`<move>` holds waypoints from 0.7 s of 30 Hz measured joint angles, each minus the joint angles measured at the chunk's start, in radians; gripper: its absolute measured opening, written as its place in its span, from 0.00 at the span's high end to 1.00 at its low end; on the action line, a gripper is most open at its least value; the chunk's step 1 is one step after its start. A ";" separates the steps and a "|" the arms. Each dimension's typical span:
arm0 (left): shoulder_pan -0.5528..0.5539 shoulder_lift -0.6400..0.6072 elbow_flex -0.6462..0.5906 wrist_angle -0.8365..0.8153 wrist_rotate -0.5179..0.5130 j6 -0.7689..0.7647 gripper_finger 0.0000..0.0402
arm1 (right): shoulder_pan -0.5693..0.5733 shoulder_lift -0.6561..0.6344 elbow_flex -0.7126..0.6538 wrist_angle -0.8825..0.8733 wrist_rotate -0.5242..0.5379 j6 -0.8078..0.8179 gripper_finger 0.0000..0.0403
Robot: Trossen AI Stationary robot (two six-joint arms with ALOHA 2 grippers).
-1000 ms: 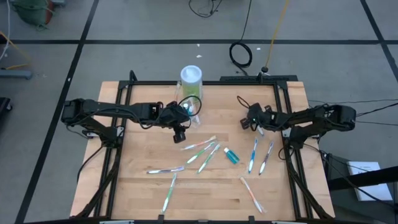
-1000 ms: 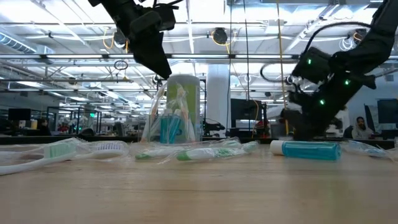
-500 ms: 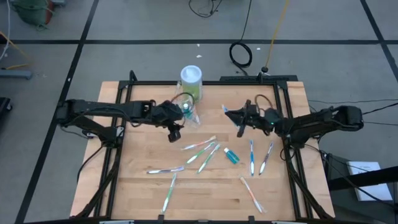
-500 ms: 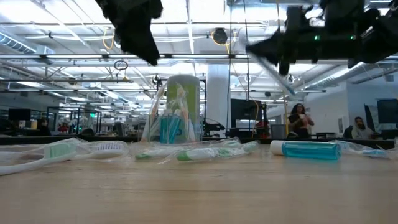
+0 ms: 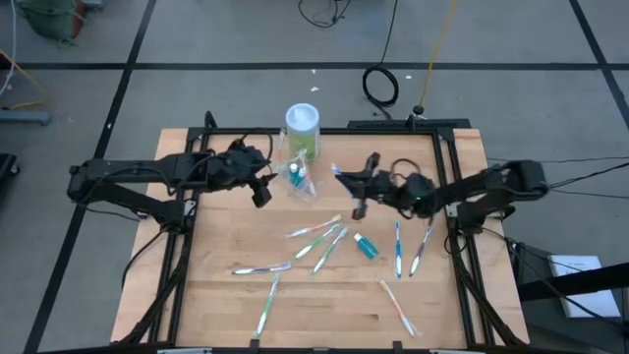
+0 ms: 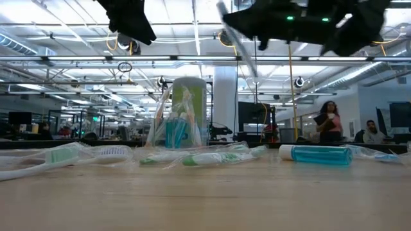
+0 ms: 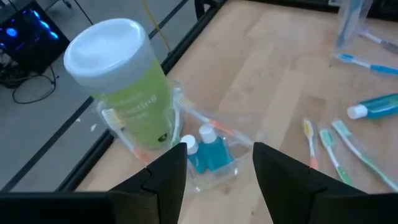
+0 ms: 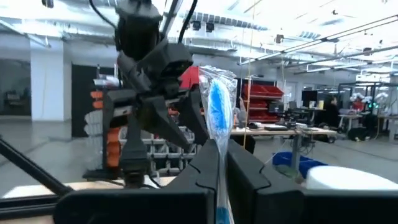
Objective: Pick & Place toothbrushing station
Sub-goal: Put the blue toothbrush into the right of the transparent organizer
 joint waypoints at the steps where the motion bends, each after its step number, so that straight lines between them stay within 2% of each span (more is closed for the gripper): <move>1: 0.000 0.001 0.000 -0.006 0.000 0.000 0.52 | -0.004 0.041 0.038 0.003 0.001 -0.010 0.99; 9: -0.001 0.001 0.000 -0.023 0.000 0.000 0.52 | -0.052 0.352 0.282 0.231 0.004 -0.019 0.98; 15: -0.001 0.004 0.000 -0.023 0.001 0.008 0.52 | -0.089 0.509 0.381 0.230 0.004 0.025 0.97; 21: -0.002 0.016 -0.001 -0.046 0.001 -0.005 0.52 | -0.118 0.598 0.440 0.231 0.004 0.018 0.97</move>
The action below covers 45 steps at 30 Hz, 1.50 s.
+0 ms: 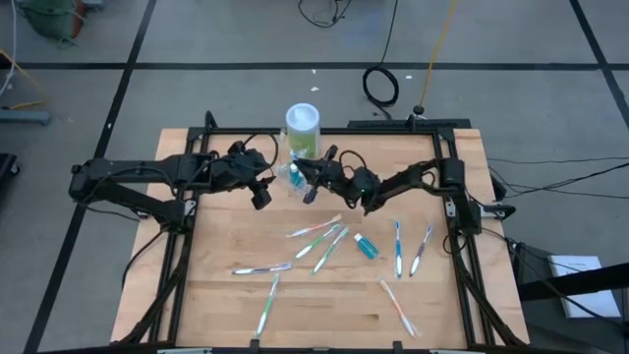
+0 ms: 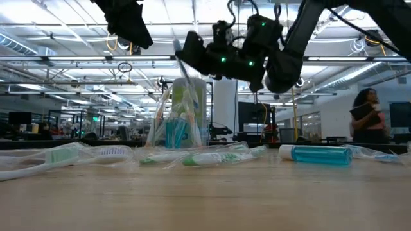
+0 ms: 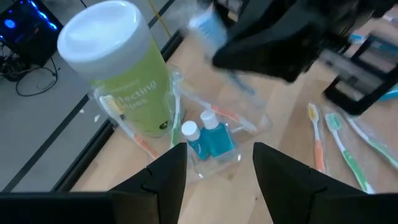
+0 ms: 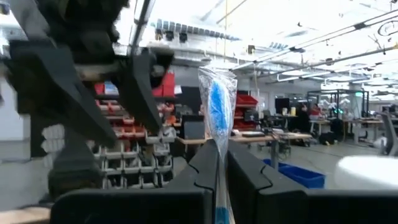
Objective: Pick & Place toothbrushing station
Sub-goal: Put the blue toothbrush into the right of the transparent organizer
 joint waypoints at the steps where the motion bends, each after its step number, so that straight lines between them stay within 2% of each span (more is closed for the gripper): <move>1: 0.000 0.005 0.001 0.000 0.000 -0.001 0.52 | -0.006 0.014 0.007 0.000 -0.001 0.000 0.97; 10: -0.001 0.011 0.000 -0.017 0.001 -0.024 0.52 | -0.034 0.063 0.004 -0.058 0.003 -0.005 0.97; 13: -0.002 0.009 0.000 -0.033 0.000 -0.036 0.52 | -0.032 0.060 -0.023 -0.054 0.071 -0.020 0.97; 16: -0.011 0.010 0.000 -0.052 0.000 -0.059 0.52 | -0.025 0.037 -0.070 -0.051 0.176 -0.017 0.97; 18: -0.019 0.009 0.000 -0.061 -0.002 -0.079 0.52 | -0.018 0.013 -0.114 -0.050 0.211 -0.016 0.97; 25: -0.056 0.009 0.000 -0.069 -0.047 -0.123 0.52 | 0.011 -0.084 -0.255 -0.045 0.213 -0.028 0.97; 28: -0.063 0.009 0.000 -0.068 -0.053 -0.147 0.52 | 0.010 -0.119 -0.297 -0.052 0.246 -0.025 0.96; 35: -0.071 0.009 0.000 -0.066 -0.053 -0.180 0.52 | 0.009 -0.158 -0.359 -0.044 0.266 -0.020 0.90; 42: -0.071 0.009 0.000 -0.065 -0.058 -0.213 0.52 | 0.027 -0.158 -0.369 -0.072 0.479 0.067 0.78; 45: -0.071 0.009 0.000 -0.065 -0.075 -0.215 0.52 | 0.040 -0.157 -0.386 -0.076 0.497 0.086 0.74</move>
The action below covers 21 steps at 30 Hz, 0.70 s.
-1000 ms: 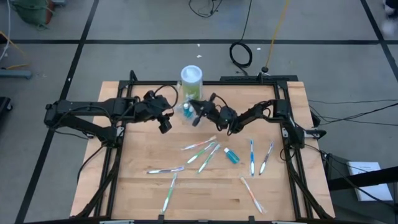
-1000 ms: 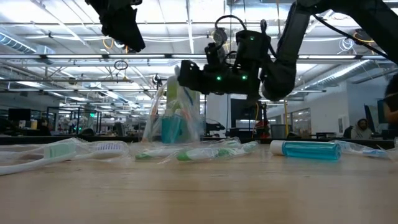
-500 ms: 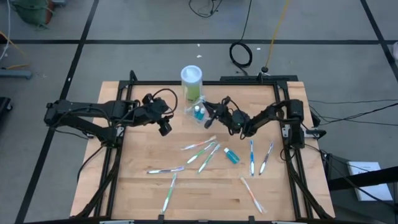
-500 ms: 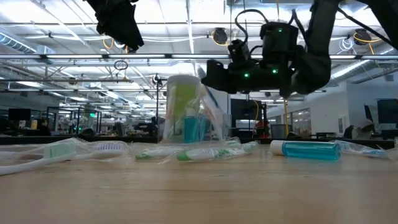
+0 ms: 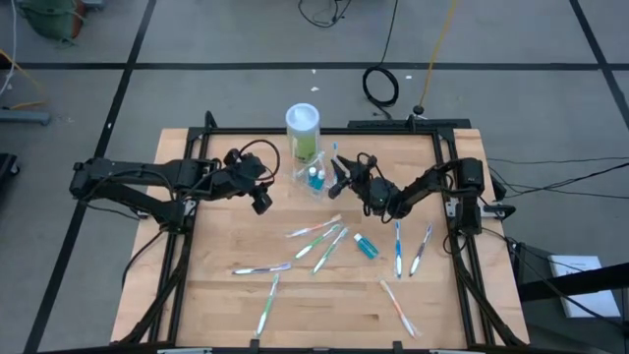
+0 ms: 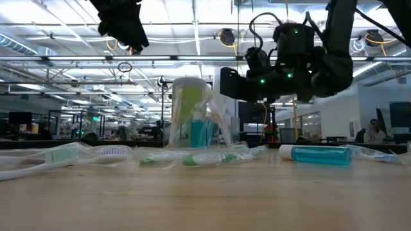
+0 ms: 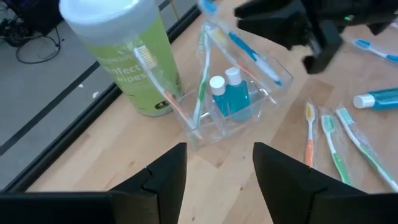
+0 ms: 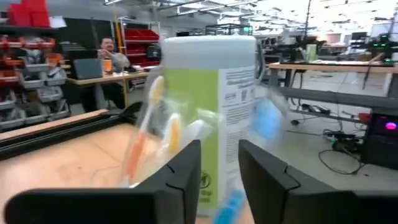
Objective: Pick & Place toothbrushing station
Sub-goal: Put the blue toothbrush into the right of the transparent organizer
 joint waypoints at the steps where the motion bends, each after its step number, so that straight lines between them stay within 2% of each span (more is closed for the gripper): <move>1: 0.000 0.000 0.000 0.000 -0.007 0.000 0.52 | 0.006 0.000 -0.008 0.001 -0.002 0.000 0.73; 6: -0.001 0.001 0.000 0.000 -0.010 -0.008 0.52 | 0.041 0.000 -0.053 -0.007 -0.002 -0.005 0.69; 13: -0.001 0.035 0.000 0.012 -0.012 -0.012 0.52 | 0.066 -0.005 -0.061 0.016 -0.001 -0.109 0.70; 17: 0.000 0.064 0.000 0.029 -0.007 -0.011 0.52 | 0.053 -0.080 -0.061 0.011 -0.001 -0.125 0.71; 21: 0.000 0.069 0.000 0.052 -0.003 0.006 0.52 | 0.024 -0.200 -0.061 -0.146 -0.004 -0.183 0.69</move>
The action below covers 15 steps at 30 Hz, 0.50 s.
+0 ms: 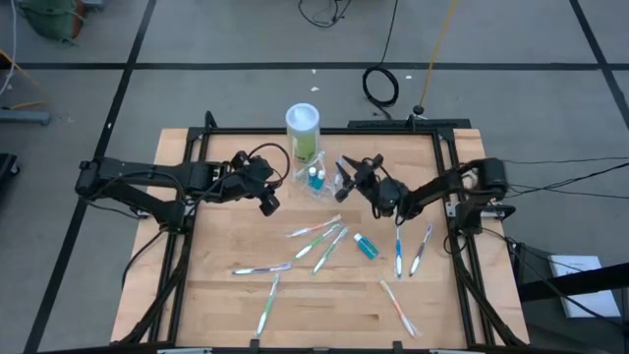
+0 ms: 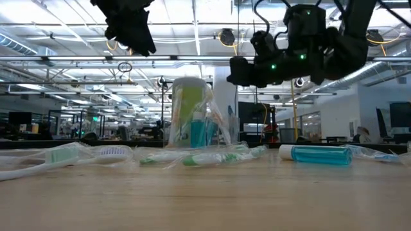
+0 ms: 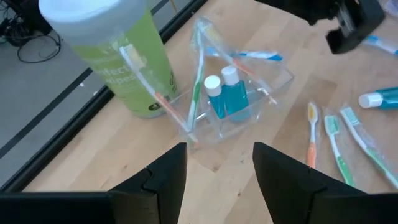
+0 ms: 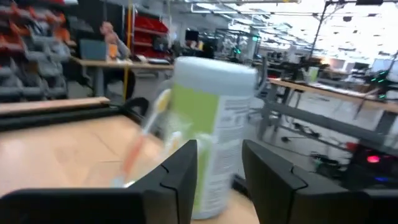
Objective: Pick & Place toothbrushing station
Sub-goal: Put the blue toothbrush into the right of the transparent organizer
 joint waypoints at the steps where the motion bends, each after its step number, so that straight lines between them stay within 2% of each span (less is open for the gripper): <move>1: 0.000 0.000 0.000 0.006 0.000 0.000 0.52 | -0.007 -0.034 0.000 -0.064 0.000 -0.004 0.69; 4: 0.000 0.000 0.000 0.006 0.000 -0.003 0.52 | -0.036 -0.139 0.000 -0.283 -0.005 0.067 0.68; 8: 0.000 0.000 0.000 0.010 0.000 -0.004 0.52 | -0.122 -0.255 0.000 -0.551 -0.086 0.323 0.66; 11: 0.000 0.000 0.000 0.024 0.000 -0.005 0.52 | -0.208 -0.271 0.000 -0.627 -0.224 0.485 0.65; 15: 0.000 0.000 0.000 0.055 0.000 -0.006 0.52 | -0.310 -0.262 0.000 -0.684 -0.478 0.687 0.65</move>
